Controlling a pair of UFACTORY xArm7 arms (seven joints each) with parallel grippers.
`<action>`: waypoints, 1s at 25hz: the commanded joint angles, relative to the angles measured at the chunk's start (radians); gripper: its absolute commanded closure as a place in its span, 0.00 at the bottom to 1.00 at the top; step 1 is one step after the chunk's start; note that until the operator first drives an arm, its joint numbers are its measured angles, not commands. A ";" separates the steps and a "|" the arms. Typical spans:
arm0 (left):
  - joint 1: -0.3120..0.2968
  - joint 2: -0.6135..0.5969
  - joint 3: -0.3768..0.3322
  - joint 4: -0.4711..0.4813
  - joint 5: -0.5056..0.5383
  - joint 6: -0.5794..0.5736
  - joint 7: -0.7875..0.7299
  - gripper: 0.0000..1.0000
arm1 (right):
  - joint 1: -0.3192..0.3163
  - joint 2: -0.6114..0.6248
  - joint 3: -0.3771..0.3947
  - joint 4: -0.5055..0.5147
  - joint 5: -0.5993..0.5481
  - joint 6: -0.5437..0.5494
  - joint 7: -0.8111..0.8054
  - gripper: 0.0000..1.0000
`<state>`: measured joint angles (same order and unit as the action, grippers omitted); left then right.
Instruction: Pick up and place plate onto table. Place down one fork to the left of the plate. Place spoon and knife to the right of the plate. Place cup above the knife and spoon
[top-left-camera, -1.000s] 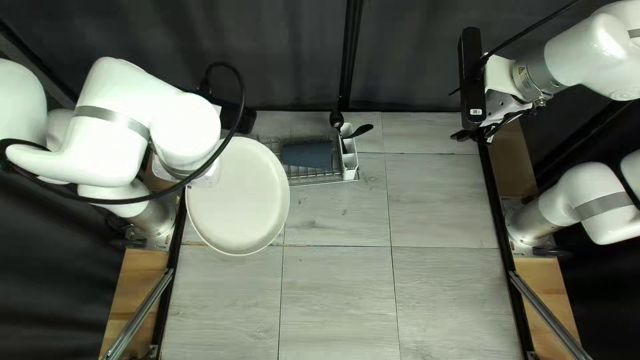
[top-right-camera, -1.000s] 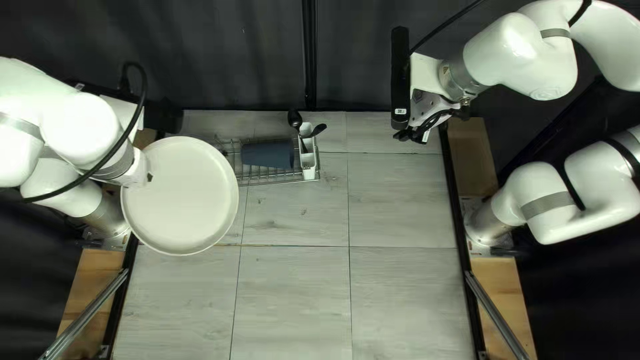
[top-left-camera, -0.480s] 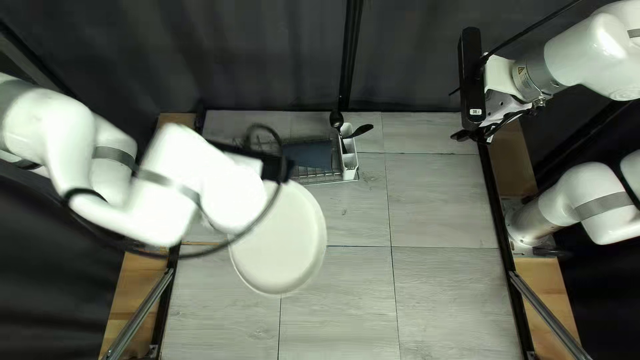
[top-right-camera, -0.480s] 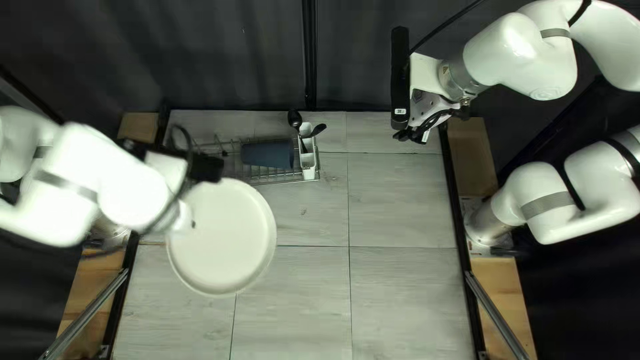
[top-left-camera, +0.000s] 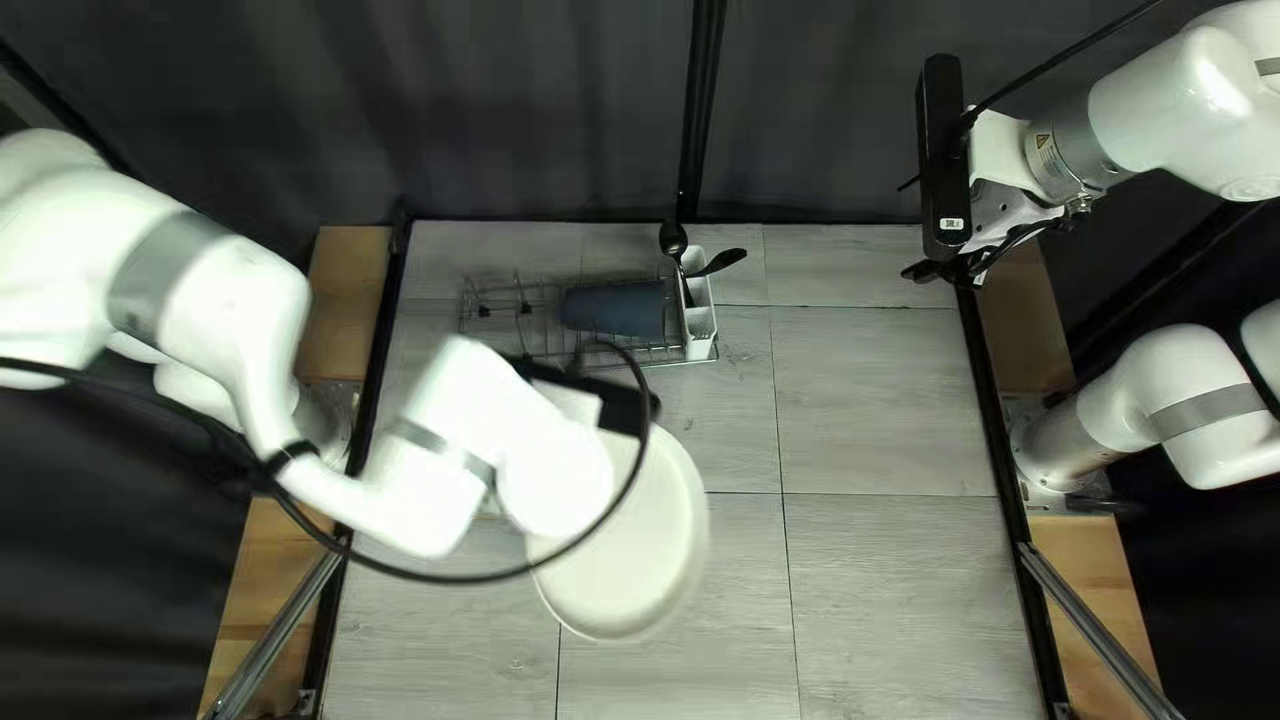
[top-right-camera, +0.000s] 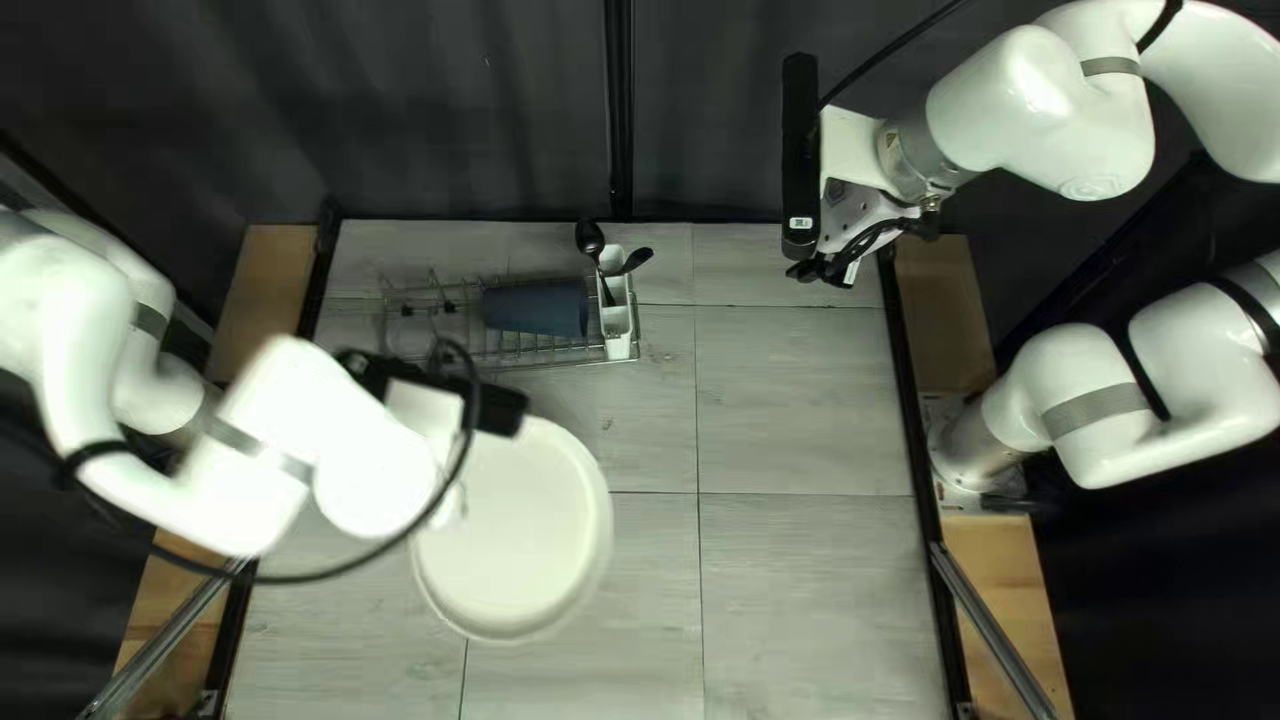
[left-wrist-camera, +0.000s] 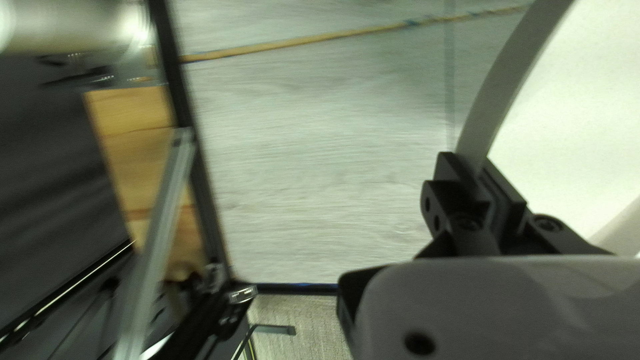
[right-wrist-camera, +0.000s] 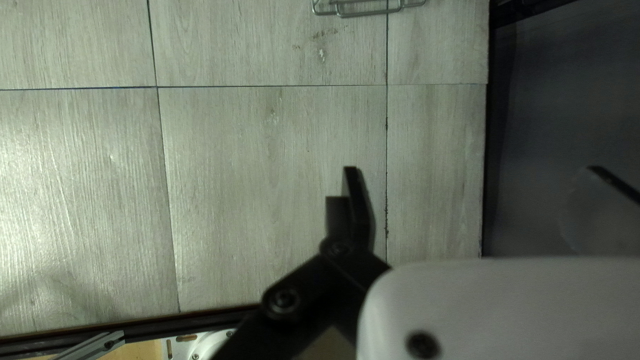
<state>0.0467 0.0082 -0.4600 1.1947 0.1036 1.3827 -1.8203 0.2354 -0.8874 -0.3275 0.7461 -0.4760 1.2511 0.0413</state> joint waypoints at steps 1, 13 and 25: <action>-0.030 0.035 -0.023 -0.030 0.063 -0.117 -0.033 1.00 | 0.000 0.000 0.000 0.000 0.000 0.000 0.000 0.00; 0.005 0.022 0.004 -0.233 0.074 -0.421 0.027 1.00 | 0.000 0.000 0.000 0.000 0.000 0.000 0.000 0.00; 0.039 -0.056 0.040 -0.468 0.045 -0.688 0.106 1.00 | 0.000 0.000 0.000 0.000 0.000 0.000 0.000 0.00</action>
<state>0.0813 -0.0372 -0.4259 0.7655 0.1444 0.7473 -1.7272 0.2354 -0.8874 -0.3275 0.7461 -0.4760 1.2511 0.0413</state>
